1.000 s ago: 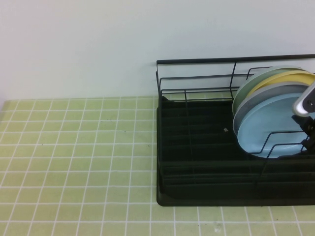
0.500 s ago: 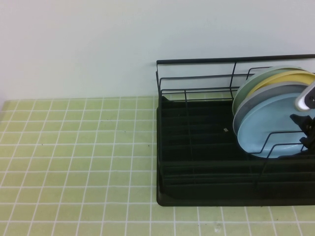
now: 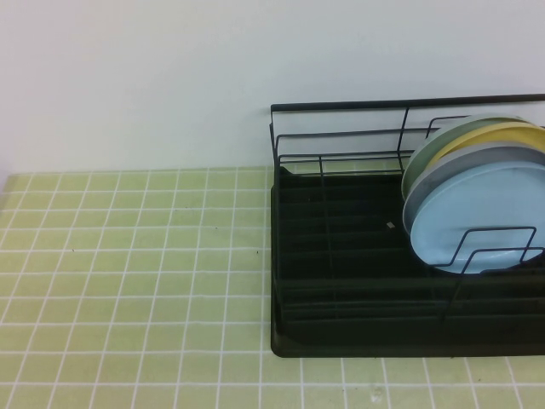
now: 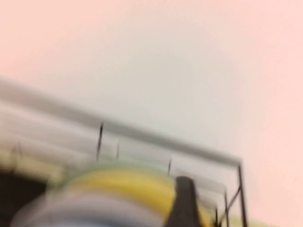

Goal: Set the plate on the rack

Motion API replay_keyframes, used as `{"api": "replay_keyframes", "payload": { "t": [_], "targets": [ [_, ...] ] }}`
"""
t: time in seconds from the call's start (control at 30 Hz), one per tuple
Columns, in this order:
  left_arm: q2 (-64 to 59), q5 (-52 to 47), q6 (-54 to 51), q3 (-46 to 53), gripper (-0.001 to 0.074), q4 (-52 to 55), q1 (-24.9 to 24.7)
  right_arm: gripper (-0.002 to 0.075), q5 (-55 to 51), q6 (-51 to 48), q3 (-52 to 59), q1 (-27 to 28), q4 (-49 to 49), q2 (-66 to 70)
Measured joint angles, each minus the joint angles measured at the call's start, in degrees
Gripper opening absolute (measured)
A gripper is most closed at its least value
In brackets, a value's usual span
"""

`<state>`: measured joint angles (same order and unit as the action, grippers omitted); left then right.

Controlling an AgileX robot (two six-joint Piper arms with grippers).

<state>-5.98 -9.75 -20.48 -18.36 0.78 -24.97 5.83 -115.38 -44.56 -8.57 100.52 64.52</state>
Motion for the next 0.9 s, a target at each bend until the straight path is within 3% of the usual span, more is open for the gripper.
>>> {"api": "replay_keyframes", "payload": {
  "t": [0.1, 0.3, 0.37, 0.63, 0.9],
  "targets": [
    [0.0, 0.0, 0.0, 0.0, 0.0, 0.0, 0.0, 0.047, -0.45, 3.93, 0.0, 0.0, 0.0, -7.4],
    [0.0, 0.0, 0.0, 0.0, 0.0, 0.0, 0.0, 0.0105, -3.47, 7.61, 0.97, 0.0, 0.0, -22.15],
    [0.0, -0.25, 0.0, 0.0, 0.0, 0.0, 0.0, 0.0048, -4.79, 8.87, 2.8, 0.0, 0.0, -26.27],
    [0.0, -0.25, 0.0, 0.0, 0.0, 0.0, 0.0, 0.0001, -12.54, 9.01, 18.14, 0.0, -0.21, -41.97],
    [0.0, -0.25, 0.0, 0.0, 0.0, 0.0, 0.0, -0.0001, -18.01, 12.76, 21.85, 0.0, -0.44, -47.56]
  ]
}}
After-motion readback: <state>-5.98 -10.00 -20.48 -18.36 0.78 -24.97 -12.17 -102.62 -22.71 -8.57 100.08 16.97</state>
